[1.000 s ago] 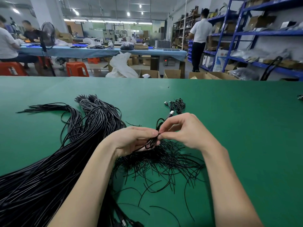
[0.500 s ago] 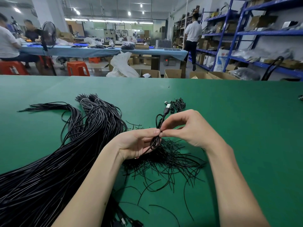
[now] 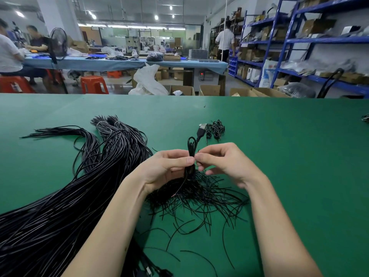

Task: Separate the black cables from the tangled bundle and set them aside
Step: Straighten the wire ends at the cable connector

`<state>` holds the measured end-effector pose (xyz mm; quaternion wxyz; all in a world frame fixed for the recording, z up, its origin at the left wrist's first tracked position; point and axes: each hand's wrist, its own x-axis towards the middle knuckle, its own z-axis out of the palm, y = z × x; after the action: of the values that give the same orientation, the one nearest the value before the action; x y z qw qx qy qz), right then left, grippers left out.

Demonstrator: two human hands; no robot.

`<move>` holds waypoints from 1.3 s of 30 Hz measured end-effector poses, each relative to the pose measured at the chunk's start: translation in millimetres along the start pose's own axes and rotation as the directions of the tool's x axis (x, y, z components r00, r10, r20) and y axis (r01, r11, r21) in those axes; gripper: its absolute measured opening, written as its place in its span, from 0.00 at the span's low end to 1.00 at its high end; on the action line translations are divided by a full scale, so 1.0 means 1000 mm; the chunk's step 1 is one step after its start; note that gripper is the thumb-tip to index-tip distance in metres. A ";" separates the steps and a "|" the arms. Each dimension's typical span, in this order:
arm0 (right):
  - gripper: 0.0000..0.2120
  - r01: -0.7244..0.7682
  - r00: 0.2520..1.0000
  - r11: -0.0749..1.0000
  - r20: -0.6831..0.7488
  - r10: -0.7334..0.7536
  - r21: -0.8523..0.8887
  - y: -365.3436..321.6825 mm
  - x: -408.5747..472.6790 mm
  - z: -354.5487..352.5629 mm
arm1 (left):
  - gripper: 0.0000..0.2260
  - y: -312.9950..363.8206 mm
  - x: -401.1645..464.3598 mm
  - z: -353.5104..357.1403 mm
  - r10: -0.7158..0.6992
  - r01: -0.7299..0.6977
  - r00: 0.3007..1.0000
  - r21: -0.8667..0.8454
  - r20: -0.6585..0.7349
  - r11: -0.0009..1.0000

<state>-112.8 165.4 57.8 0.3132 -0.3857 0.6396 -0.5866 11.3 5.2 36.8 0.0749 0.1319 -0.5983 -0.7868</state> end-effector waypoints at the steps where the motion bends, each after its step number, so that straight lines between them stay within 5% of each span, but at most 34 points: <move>1: 0.04 -0.079 0.997 0.993 0.000 0.079 0.089 0.003 0.002 0.003 | 0.18 0.000 -0.001 0.000 0.039 -0.038 0.999 0.051 -0.035 0.998; 4: 0.04 -0.325 0.941 0.803 0.086 0.328 0.500 0.014 0.010 0.015 | 0.16 0.003 -0.002 -0.002 0.190 -0.167 0.978 0.218 -0.086 0.961; 6: 0.03 -0.364 0.921 0.701 0.126 0.368 0.613 0.018 0.012 0.021 | 0.17 0.004 -0.001 -0.005 0.248 -0.204 0.963 0.316 -0.108 0.927; 9: 0.05 -0.279 0.951 0.902 -0.037 0.307 0.330 0.020 0.014 0.024 | 0.19 0.004 0.000 -0.009 0.182 -0.116 0.965 0.311 -0.190 0.943; 12: 0.09 -0.015 0.965 0.993 -0.264 -0.016 -0.115 0.017 0.015 0.021 | 0.21 0.003 0.004 -0.009 0.027 0.003 0.973 0.128 -0.230 0.992; 15: 0.04 0.177 0.922 0.827 -0.204 -0.330 -0.534 0.015 0.015 0.022 | 0.18 0.003 0.005 -0.013 -0.043 0.051 0.979 0.038 -0.197 0.998; 21: 0.04 0.265 0.879 0.709 -0.138 -0.456 -0.654 0.018 0.016 0.025 | 0.15 0.005 0.003 -0.015 -0.093 0.084 0.982 -0.061 -0.164 0.995; 25: 0.07 0.185 0.913 0.886 -0.259 -0.315 -0.424 0.018 0.016 0.033 | 0.18 0.006 0.001 -0.017 -0.057 0.061 0.986 0.025 -0.156 0.998; 29: 0.07 -0.003 0.981 0.997 -0.192 -0.011 -0.076 0.015 0.016 0.032 | 0.16 0.007 0.000 -0.022 -0.072 0.094 0.986 0.145 -0.147 0.985; 33: 0.05 -0.273 0.953 0.883 -0.017 0.303 0.382 0.018 0.016 0.026 | 0.11 0.005 0.000 -0.018 -0.108 0.122 0.989 0.143 -0.103 0.982; 36: 0.05 -0.310 0.943 0.880 -0.003 0.333 0.360 0.022 0.017 0.023 | 0.11 0.001 0.002 -0.017 -0.145 0.158 0.982 0.119 -0.118 0.980; 39: 0.05 -0.149 0.987 0.981 -0.040 0.155 0.122 0.023 0.015 0.023 | 0.13 -0.002 0.003 -0.021 -0.158 0.166 0.979 0.055 -0.132 0.985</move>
<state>-104.0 141.2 33.7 0.3636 -0.3019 0.6389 -0.6070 14.6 -14.3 29.8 0.0440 0.2323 -0.6052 -0.7602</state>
